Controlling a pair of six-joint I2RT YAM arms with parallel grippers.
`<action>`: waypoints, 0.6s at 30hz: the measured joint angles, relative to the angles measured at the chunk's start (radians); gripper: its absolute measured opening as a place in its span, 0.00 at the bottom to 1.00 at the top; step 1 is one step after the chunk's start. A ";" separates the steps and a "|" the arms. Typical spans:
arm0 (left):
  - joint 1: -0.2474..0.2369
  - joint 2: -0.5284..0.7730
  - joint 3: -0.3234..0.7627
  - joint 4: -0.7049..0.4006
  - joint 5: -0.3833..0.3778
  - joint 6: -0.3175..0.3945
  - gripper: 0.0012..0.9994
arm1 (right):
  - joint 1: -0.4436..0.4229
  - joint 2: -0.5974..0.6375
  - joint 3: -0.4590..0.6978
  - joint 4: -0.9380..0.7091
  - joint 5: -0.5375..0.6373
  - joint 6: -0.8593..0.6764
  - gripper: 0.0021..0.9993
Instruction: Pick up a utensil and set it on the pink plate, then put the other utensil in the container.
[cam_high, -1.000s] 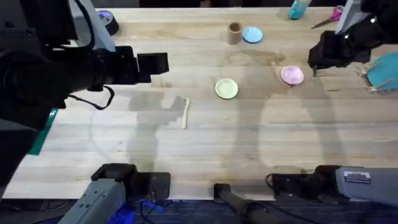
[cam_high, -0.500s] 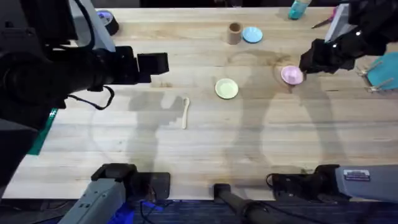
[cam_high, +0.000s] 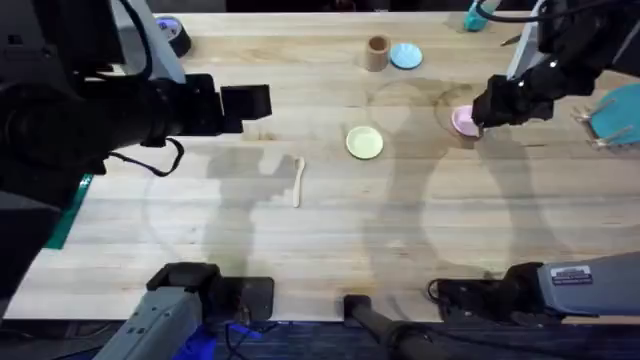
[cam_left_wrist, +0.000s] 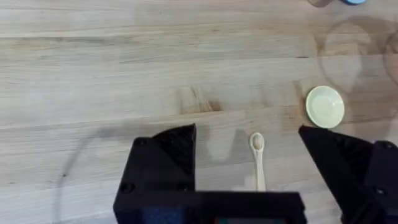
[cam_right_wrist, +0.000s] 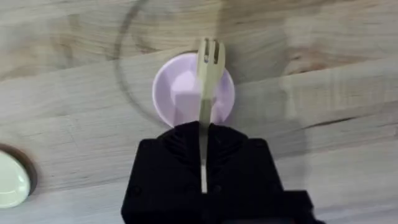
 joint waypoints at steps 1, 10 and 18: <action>0.000 0.000 0.000 0.000 0.000 0.000 0.99 | 0.001 0.000 0.000 0.003 0.000 -0.003 0.03; 0.000 0.000 0.000 0.000 0.000 0.000 0.99 | 0.004 0.027 -0.002 0.006 0.000 -0.017 0.03; 0.000 0.000 0.000 0.000 0.000 0.000 0.99 | 0.023 0.048 -0.002 0.005 0.000 -0.018 0.03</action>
